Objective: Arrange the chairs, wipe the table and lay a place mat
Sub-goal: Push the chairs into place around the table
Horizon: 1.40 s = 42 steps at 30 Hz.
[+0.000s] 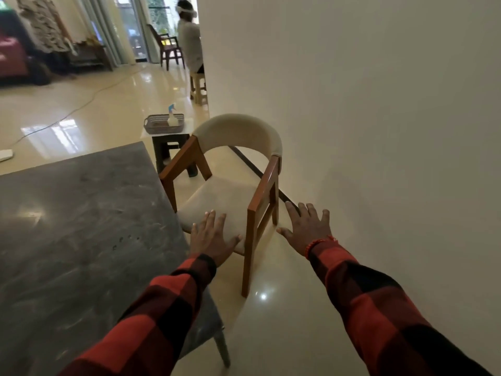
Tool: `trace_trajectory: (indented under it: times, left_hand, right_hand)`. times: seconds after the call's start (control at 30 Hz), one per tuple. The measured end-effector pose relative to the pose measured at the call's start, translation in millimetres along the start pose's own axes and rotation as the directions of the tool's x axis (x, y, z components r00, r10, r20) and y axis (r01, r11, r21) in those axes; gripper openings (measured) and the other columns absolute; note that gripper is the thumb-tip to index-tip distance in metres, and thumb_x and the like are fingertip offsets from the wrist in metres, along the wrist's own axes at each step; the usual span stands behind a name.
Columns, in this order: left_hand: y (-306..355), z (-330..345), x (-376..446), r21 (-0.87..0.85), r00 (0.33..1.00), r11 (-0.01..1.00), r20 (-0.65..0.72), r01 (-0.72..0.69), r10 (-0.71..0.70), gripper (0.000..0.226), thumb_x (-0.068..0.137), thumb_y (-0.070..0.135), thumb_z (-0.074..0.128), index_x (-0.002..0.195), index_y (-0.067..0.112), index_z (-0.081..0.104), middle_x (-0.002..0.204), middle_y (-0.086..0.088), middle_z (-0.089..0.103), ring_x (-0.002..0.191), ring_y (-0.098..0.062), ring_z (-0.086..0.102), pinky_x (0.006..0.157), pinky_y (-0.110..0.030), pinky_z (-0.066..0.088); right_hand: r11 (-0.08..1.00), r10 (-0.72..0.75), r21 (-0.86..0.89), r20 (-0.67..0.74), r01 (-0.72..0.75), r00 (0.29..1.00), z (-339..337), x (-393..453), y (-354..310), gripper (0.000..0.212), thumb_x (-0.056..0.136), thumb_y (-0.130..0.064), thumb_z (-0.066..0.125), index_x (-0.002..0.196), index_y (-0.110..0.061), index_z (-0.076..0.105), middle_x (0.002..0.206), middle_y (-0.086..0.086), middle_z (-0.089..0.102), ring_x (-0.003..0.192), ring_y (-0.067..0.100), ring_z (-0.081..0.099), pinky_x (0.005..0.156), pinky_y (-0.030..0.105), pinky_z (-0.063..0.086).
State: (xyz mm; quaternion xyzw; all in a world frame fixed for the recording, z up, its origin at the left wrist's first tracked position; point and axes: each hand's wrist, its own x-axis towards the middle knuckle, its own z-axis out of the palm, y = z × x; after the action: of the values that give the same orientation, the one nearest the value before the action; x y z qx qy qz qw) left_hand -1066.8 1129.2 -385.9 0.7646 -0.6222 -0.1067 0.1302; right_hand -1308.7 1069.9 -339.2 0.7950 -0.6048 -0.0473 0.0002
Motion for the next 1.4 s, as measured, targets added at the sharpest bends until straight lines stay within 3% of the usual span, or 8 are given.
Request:
trace_trajectory:
  times: [0.37, 0.7, 0.87, 1.2, 1.4]
  left_hand:
    - [97, 37, 113, -0.054, 0.978, 0.977, -0.026, 0.206, -0.208, 0.081, 0.093, 0.067, 0.049, 0.158, 0.026, 0.024, 0.168, -0.007, 0.015, 0.156, -0.026, 0.009, 0.126, -0.051, 0.012]
    - [131, 94, 255, -0.113, 0.931, 0.925, 0.004, 0.362, -0.364, 0.08, 0.093, 0.068, 0.047, 0.158, 0.028, 0.024, 0.169, -0.006, 0.014, 0.156, -0.026, 0.009, 0.126, -0.048, 0.01]
    - [147, 106, 319, -0.151, 0.895, 0.884, 0.02, 0.442, -0.445, 0.082, 0.091, 0.07, 0.049, 0.158, 0.028, 0.025, 0.169, -0.007, 0.014, 0.156, -0.027, 0.01, 0.126, -0.048, 0.012]
    - [143, 160, 374, -0.244, 0.771, 0.731, 0.173, 0.637, -0.613, 0.098, 0.085, 0.071, 0.057, 0.16, 0.03, 0.009, 0.17, -0.003, 0.001, 0.156, -0.023, 0.0, 0.126, -0.043, 0.011]
    - [147, 180, 425, -0.145, 0.68, 0.666, 0.209, 0.732, -0.703, 0.11, 0.079, 0.065, 0.068, 0.161, 0.034, 0.001, 0.17, -0.002, -0.008, 0.156, -0.023, -0.007, 0.126, -0.041, 0.008]
  right_hand:
    - [0.98, -0.196, 0.027, -0.003, 0.196, 0.981, -8, 169, 99, 0.076, 0.099, -0.065, 0.034, 0.16, -0.029, 0.006, 0.166, 0.007, 0.022, 0.154, 0.03, 0.016, 0.12, 0.063, 0.015]
    - [0.954, -0.278, -0.074, 0.138, 0.29, 0.951, 26, 341, 150, 0.078, 0.098, -0.071, 0.027, 0.161, -0.032, 0.0, 0.168, 0.007, 0.015, 0.155, 0.03, 0.011, 0.117, 0.066, 0.014]
    - [0.943, -0.318, -0.055, 0.132, 0.327, 0.939, 8, 439, 170, 0.077, 0.097, -0.07, 0.033, 0.159, -0.033, 0.004, 0.168, 0.007, 0.015, 0.154, 0.032, 0.014, 0.116, 0.067, 0.017]
    - [0.919, -0.394, 0.027, 0.113, 0.393, 0.912, -5, 628, 142, 0.079, 0.094, -0.07, 0.041, 0.157, -0.031, 0.015, 0.162, 0.007, 0.025, 0.148, 0.034, 0.024, 0.113, 0.061, 0.029]
    - [0.866, -0.499, 0.103, 0.161, 0.489, 0.851, 11, 734, 98, 0.082, 0.091, -0.068, 0.051, 0.156, -0.035, 0.013, 0.16, 0.007, 0.023, 0.143, 0.035, 0.029, 0.107, 0.062, 0.036]
